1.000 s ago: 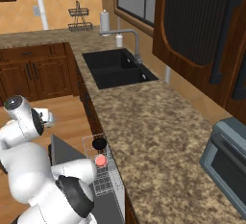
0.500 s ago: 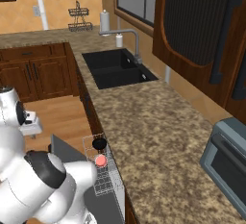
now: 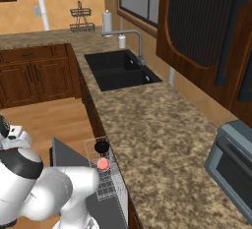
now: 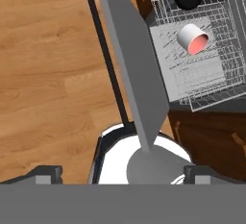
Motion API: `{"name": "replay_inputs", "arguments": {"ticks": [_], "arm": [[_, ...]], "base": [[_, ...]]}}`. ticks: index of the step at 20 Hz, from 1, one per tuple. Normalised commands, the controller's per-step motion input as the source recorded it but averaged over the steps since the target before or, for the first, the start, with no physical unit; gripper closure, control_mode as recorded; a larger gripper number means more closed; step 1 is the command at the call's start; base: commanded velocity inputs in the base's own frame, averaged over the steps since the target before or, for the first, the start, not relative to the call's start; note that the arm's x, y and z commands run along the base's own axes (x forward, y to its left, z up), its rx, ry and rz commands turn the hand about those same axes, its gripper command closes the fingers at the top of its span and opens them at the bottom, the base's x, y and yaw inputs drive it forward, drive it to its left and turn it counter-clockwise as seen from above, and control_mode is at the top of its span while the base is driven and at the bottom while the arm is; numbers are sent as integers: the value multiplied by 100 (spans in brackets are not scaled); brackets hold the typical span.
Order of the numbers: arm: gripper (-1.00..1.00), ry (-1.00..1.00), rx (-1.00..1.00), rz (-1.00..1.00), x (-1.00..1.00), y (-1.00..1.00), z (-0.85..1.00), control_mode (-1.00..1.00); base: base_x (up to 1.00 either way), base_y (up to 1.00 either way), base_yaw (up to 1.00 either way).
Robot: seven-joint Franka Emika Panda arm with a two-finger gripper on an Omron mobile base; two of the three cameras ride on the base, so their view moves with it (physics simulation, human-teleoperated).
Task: Pick up the cup and bowl from the counter, place them in the dishwasher, and close the dishwasher door.
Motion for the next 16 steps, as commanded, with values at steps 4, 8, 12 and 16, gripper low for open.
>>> {"name": "replay_inputs", "arguments": {"ticks": [4, 8, 12, 16], "arm": [[-100, -15, 0, -3, 9, 16, -98, -100], [-100, -6, -1, -2, 19, 16, -89, -100], [-100, 0, 0, 0, 22, 1, -69, -100], [-100, 0, 0, -3, 30, 14, -66, -100]], "base": [[0, 0, 0], [0, 0, 0], [0, 0, 0], [0, 0, 0]]}}
